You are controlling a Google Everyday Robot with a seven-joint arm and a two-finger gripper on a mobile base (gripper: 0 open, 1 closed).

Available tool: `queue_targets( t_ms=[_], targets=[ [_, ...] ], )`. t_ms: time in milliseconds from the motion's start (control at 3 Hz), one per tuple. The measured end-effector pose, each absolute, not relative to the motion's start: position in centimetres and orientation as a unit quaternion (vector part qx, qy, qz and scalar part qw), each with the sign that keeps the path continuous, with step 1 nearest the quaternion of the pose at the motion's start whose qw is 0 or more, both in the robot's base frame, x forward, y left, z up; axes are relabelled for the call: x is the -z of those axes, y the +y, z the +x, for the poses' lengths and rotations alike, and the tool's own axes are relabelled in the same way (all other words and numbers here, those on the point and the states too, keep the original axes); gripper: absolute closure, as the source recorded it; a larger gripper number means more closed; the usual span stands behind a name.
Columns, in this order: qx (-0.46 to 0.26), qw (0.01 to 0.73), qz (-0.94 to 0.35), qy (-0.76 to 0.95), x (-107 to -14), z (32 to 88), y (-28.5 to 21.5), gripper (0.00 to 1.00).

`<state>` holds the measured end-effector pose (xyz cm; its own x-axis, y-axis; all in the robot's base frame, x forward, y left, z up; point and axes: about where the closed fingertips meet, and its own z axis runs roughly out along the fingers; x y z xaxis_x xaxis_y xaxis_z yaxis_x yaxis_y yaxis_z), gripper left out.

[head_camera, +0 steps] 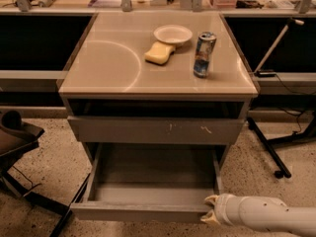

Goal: Open middle drawer

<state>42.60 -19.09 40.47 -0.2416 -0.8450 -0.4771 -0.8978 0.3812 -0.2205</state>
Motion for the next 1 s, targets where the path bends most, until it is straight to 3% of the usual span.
queue_targets(
  t_ms=[1000],
  targets=[
    [-0.051,0.271,-0.552,0.787,-40.7,41.6,-19.1,1.0]
  ],
)
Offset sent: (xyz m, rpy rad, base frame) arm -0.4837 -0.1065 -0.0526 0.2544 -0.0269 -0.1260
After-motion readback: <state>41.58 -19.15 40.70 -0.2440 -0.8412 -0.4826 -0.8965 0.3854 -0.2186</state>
